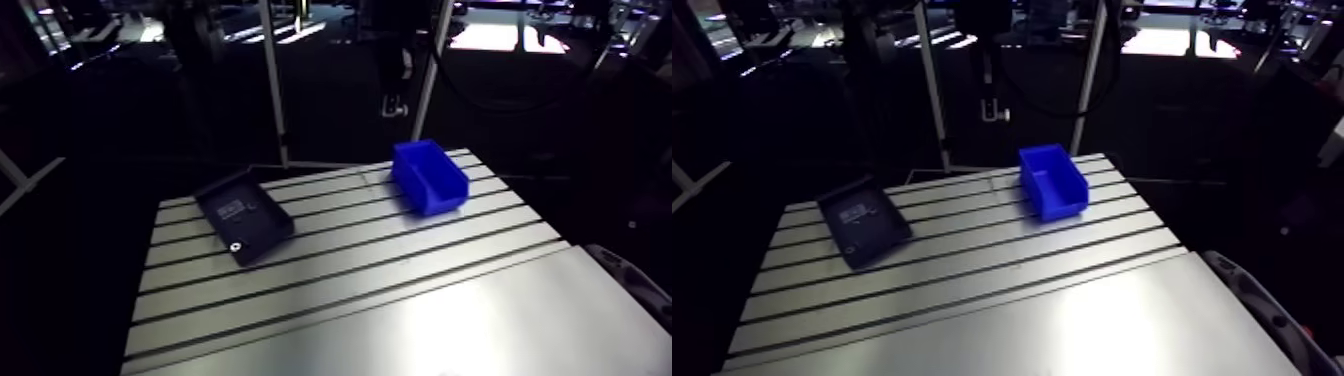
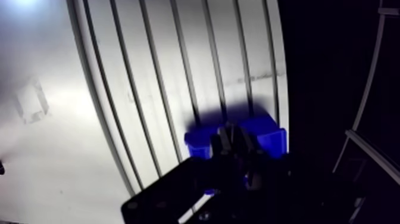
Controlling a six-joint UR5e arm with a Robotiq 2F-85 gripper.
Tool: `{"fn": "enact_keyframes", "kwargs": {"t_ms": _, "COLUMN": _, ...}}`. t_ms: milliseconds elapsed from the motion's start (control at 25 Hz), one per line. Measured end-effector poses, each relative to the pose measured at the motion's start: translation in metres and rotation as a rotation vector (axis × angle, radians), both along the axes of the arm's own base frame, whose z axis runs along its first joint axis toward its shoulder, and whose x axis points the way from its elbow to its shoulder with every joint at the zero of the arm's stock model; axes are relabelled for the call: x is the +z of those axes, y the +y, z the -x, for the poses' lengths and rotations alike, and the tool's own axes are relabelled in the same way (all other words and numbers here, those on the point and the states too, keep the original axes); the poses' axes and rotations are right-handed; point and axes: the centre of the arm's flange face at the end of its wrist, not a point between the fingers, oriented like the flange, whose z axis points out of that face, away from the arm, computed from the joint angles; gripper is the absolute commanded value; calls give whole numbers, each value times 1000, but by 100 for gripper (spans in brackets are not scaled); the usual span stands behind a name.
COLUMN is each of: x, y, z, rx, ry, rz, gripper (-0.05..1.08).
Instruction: Pick up the M10 bolt from the tray and put it into the blue bin.
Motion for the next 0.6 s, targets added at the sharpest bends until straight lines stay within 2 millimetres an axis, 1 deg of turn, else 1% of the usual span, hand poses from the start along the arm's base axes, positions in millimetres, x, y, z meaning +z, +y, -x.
{"fn": "enact_keyframes", "kwargs": {"t_ms": 160, "x": -7, "y": 35, "z": 2, "rx": 24, "ry": -9, "rz": 5, "gripper": 106}}
{"fn": "enact_keyframes", "kwargs": {"t_ms": 280, "x": -15, "y": 62, "z": 5, "rx": 33, "ry": -18, "rz": 9, "gripper": 106}}
{"fn": "enact_keyframes", "kwargs": {"t_ms": 400, "x": -26, "y": 84, "z": 11, "rx": 34, "ry": -29, "rz": 14, "gripper": 106}}
{"fn": "enact_keyframes", "kwargs": {"t_ms": 480, "x": -35, "y": 97, "z": 16, "rx": 32, "ry": -38, "rz": 17, "gripper": 106}}
{"fn": "enact_keyframes", "kwargs": {"t_ms": 600, "x": -48, "y": 107, "z": 22, "rx": 30, "ry": -47, "rz": 20, "gripper": 106}}
